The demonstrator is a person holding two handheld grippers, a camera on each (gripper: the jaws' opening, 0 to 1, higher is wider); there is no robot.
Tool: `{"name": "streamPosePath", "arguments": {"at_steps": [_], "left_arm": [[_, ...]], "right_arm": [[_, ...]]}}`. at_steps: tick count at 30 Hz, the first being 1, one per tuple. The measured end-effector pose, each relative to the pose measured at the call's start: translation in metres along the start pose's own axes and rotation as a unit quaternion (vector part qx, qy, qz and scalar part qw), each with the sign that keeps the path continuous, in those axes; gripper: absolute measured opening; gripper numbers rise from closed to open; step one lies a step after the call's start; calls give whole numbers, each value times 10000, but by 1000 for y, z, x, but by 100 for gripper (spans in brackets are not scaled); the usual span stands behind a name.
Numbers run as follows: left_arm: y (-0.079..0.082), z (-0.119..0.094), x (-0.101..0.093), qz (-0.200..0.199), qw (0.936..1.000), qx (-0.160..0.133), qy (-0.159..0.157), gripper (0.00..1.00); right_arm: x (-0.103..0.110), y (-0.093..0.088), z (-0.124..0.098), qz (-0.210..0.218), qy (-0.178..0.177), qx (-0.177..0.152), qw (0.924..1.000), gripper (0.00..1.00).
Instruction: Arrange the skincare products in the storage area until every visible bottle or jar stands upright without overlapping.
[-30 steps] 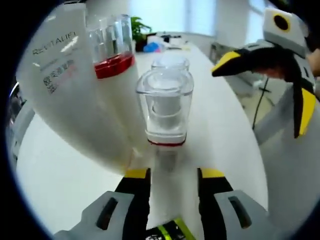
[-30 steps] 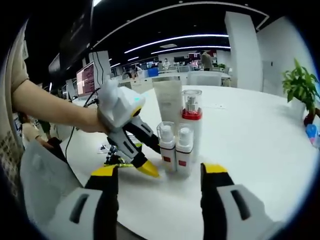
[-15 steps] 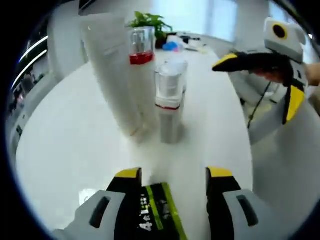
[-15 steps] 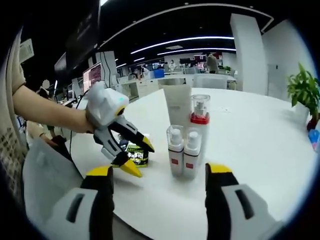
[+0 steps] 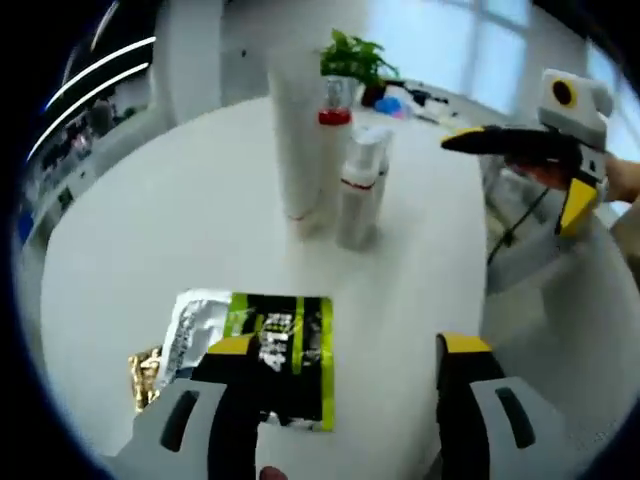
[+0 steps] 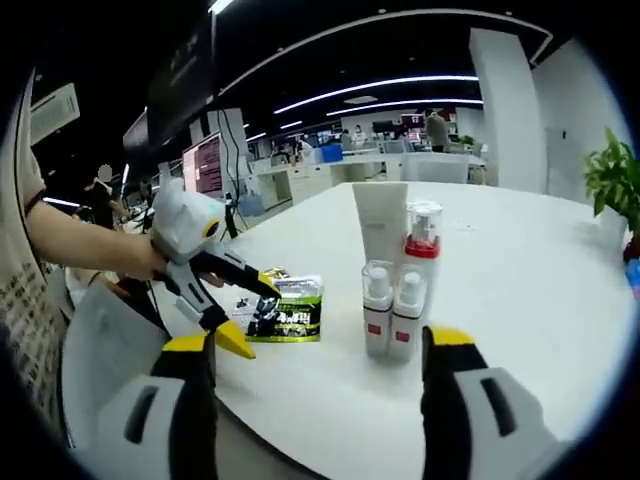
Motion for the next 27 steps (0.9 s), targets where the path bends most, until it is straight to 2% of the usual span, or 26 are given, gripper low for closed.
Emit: {"name": "streamPosePath", "arguments": {"at_steps": [4, 6, 9, 12, 16, 21, 27], "left_arm": [[-12, -15, -3, -334, 9992, -131, 145, 77], [-15, -25, -7, -600, 9976, -292, 162, 78], [-22, -39, -9, -925, 9942, -451, 324, 82], [-30, -49, -12, -1219, 9902, -504, 462, 88], [-43, -60, -15, -1511, 9846, -591, 657, 92], [-53, -71, -18, -1695, 9801, -635, 820, 97], [-57, -85, -23, -1873, 9743, -787, 974, 97]], "right_arm": [[1, -1, -4, 33, -49, -4, 10000, 87], [1, -1, -6, 73, -57, -21, 10000, 87], [1, -2, -7, 103, -87, -6, 9999, 87], [1, -2, -8, 104, -125, -31, 9999, 89], [3, -1, -8, 98, -126, -31, 9999, 90], [7, 0, -10, 74, -99, -60, 9999, 91], [12, 0, -10, 52, -39, -61, 10000, 92]]}}
Point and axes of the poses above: the point that each gripper's makers call its tool centre point, and the gripper's own axes: z roughly forward along the fingers, x roughly to its left, y roughly out of its top, the point moved 6 cm from there along -z, roughly backward along the fingers, and after that the axes turned 3 degrees about x, right-handed, at the moved point
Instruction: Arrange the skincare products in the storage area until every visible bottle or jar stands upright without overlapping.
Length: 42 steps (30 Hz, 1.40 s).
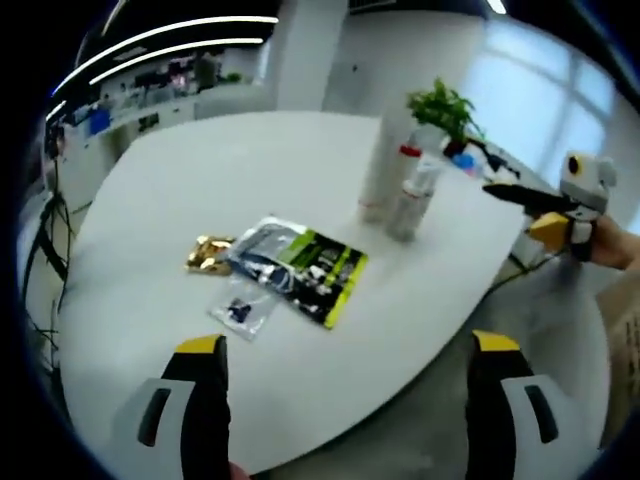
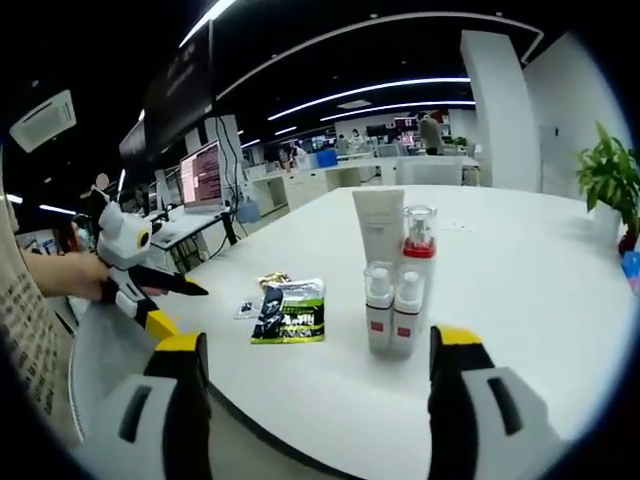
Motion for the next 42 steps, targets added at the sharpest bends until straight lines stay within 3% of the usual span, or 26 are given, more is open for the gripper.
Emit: {"name": "streamPosePath", "arguments": {"at_steps": [14, 23, 31, 38, 42], "left_arm": [[-3, -2, 2, 56, 9996, 106, 273, 97], [-5, 7, 0, -231, 9988, 168, 392, 97], [0, 34, -15, -574, 9972, 259, 409, 97], [10, 67, -12, -964, 9895, 165, 1061, 97], [27, 89, -6, -841, 9866, 81, 1399, 97]], "right_arm": [[-1, -5, 1, -177, 9, 26, 9998, 92], [0, -7, 2, -237, 37, 77, 9997, 91], [1, -7, 3, -338, 36, 138, 9993, 91], [0, -5, 0, -347, -26, 0, 9994, 91], [0, -3, 0, -346, -74, -59, 9994, 91]]}}
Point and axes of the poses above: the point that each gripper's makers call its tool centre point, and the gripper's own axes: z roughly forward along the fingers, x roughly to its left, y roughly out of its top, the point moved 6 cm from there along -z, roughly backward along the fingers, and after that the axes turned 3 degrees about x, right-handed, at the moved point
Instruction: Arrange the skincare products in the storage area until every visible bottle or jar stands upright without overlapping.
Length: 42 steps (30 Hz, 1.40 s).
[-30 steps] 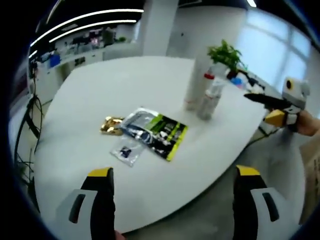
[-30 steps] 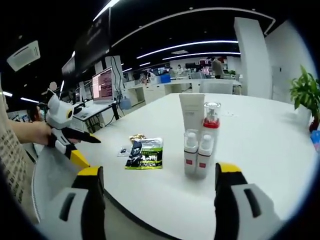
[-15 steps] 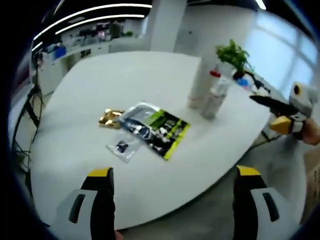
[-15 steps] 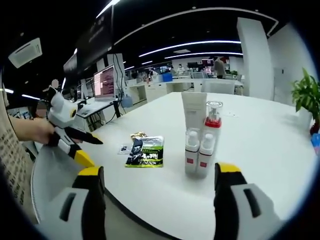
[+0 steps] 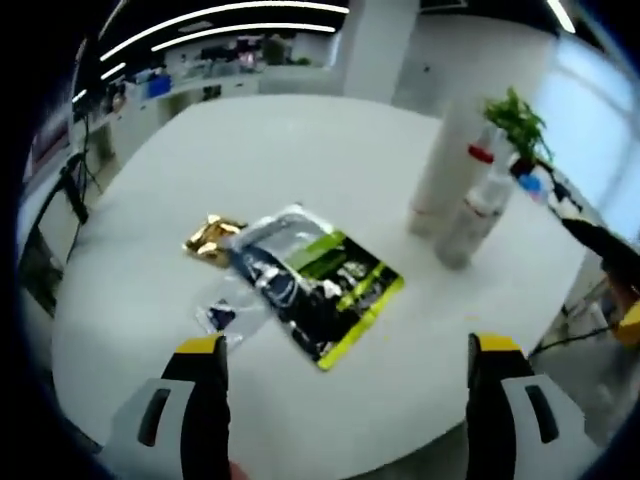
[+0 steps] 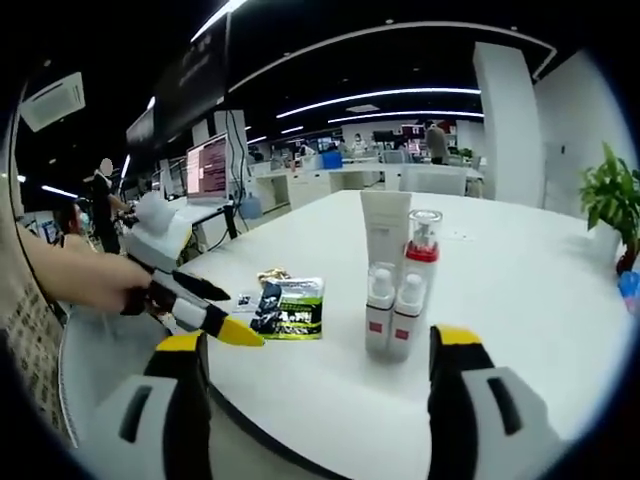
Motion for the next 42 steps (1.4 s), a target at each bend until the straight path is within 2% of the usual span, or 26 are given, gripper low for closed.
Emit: {"name": "streamPosePath", "arguments": {"at_steps": [6, 13, 15, 19, 23, 28, 31, 33, 35, 39, 42], "left_arm": [[23, 25, -2, -179, 9982, -174, 551, 97], [22, 47, 5, -520, 9920, 7, 1151, 97], [18, 50, 6, -810, 9887, 87, 1262, 97], [20, 54, 4, -944, 9870, 70, 1301, 97], [21, 59, 2, -1383, 9816, 117, 1312, 97], [24, 64, 4, -1354, 9794, 194, 1483, 97], [20, 68, 3, -964, 9813, 421, 1610, 97], [17, 69, 1, -876, 9815, 404, 1654, 97], [17, 66, 4, -892, 9820, 334, 1629, 97], [18, 67, 8, -801, 9840, 382, 1545, 97], [19, 66, 10, -665, 9865, 344, 1459, 90]], "right_arm": [[0, -1, 1, 132, 92, 25, 9999, 91], [1, -3, 2, 260, 177, 78, 9995, 90], [0, -3, 3, 284, 198, 97, 9994, 89], [1, -4, 4, 369, 286, 145, 9988, 89], [2, -5, 4, 401, 308, 158, 9986, 89], [1, -5, 4, 402, 286, 146, 9987, 88], [0, -5, 3, 423, 257, 132, 9987, 88], [-1, -5, 3, 445, 233, 123, 9987, 87], [-2, -6, 2, 470, 172, 132, 9987, 87], [-3, -6, 2, 489, 113, 131, 9987, 86], [-4, -6, 2, 477, 64, 140, 9987, 86]]}}
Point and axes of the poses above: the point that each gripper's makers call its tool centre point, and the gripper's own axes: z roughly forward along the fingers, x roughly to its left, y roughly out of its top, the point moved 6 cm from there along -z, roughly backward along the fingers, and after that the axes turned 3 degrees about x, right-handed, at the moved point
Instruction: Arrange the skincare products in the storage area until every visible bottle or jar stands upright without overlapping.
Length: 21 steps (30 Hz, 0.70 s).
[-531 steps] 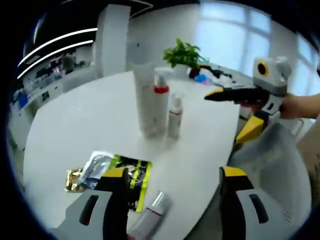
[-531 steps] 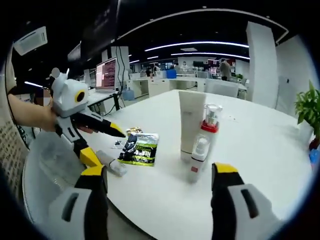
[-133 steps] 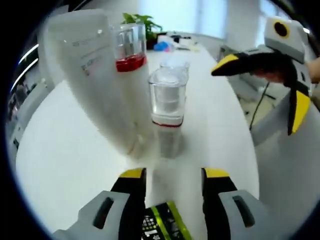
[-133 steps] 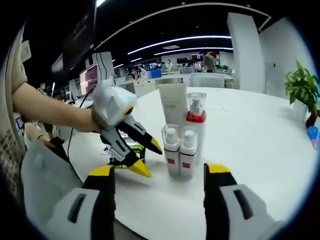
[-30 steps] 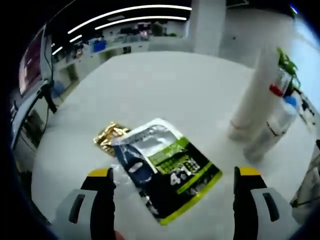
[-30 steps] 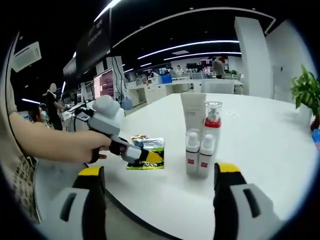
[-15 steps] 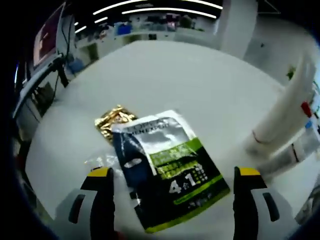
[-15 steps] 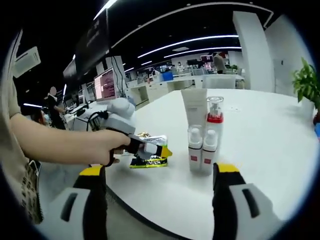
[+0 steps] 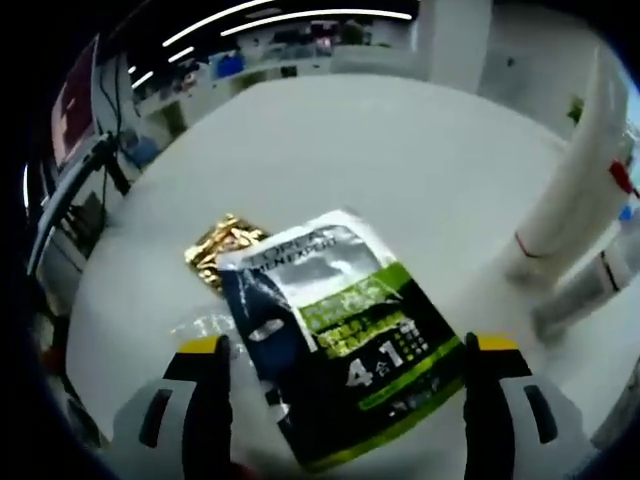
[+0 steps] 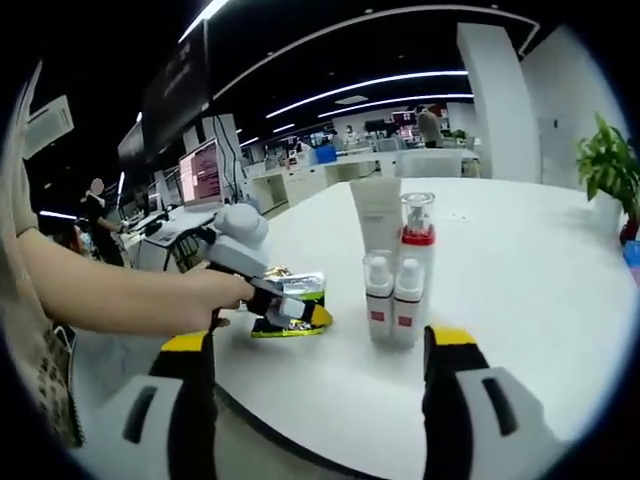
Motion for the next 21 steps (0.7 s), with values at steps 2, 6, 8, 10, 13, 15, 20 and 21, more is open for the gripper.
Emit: {"name": "streamPosePath", "arguments": {"at_steps": [2, 6, 8, 10, 13, 15, 20, 21], "left_arm": [[0, -1, 0, 43, 10000, -45, -41, 83], [1, -4, 1, 191, 9996, -169, -133, 73], [0, -4, 2, 223, 9994, -220, -146, 70], [-1, -5, 2, 269, 9991, -259, -178, 67], [-1, -6, 2, 327, 9987, -309, -226, 64], [-2, -7, 2, 377, 9985, -322, -253, 63], [-4, -10, -5, 629, 9964, -365, -438, 46], [-5, -10, -5, 643, 9963, -373, -441, 46]], "right_arm": [[-1, 0, 0, 13, -27, 1, 10000, 86], [-2, 0, 0, 36, -82, -7, 10000, 85], [-2, 0, 0, 4, -107, 1, 9999, 85], [-2, 0, 0, -35, -120, 15, 9999, 85], [-2, 0, -1, -46, -152, 2, 9999, 85], [-3, 0, -1, -59, -167, 1, 9998, 85], [-2, 1, -2, -126, -208, -9, 9997, 85], [-2, 1, -2, -125, -210, -9, 9997, 85]]}}
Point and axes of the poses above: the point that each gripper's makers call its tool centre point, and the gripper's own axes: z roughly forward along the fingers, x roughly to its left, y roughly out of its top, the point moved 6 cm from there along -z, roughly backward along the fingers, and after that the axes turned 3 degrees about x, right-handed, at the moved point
